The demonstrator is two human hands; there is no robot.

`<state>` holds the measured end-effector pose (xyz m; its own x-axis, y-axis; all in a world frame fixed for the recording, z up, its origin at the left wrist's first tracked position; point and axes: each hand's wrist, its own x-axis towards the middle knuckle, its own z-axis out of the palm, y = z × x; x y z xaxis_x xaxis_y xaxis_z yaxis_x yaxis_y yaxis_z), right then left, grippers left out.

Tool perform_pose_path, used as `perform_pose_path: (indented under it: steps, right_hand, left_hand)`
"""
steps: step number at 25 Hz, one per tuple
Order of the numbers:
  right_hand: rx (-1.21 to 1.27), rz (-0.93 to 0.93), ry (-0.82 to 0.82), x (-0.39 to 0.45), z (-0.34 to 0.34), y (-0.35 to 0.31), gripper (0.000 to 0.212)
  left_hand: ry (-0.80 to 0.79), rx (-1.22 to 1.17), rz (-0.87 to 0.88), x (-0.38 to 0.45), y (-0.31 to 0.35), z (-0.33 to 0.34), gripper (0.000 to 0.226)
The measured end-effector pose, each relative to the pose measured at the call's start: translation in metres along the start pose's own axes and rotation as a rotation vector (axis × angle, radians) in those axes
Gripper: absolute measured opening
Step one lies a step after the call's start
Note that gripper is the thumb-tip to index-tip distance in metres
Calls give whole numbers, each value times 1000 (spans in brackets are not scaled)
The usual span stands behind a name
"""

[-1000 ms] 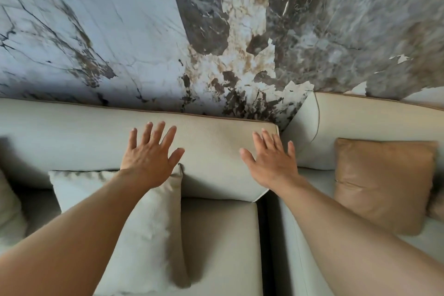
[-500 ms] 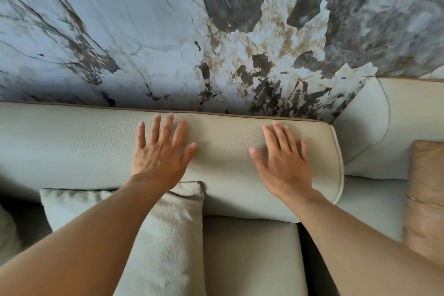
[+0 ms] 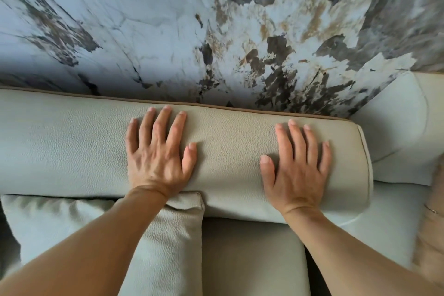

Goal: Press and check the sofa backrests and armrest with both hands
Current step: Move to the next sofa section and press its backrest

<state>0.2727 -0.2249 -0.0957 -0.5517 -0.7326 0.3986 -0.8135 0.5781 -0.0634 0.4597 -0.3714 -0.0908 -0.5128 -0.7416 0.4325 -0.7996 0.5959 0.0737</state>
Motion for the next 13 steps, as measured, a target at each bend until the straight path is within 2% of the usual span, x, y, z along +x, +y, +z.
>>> perform_pose_path:
  steps: [13]
  right_hand:
    - [0, -39, 36, 42, 20, 5, 66]
  left_hand:
    - [53, 32, -42, 30, 1, 21, 60]
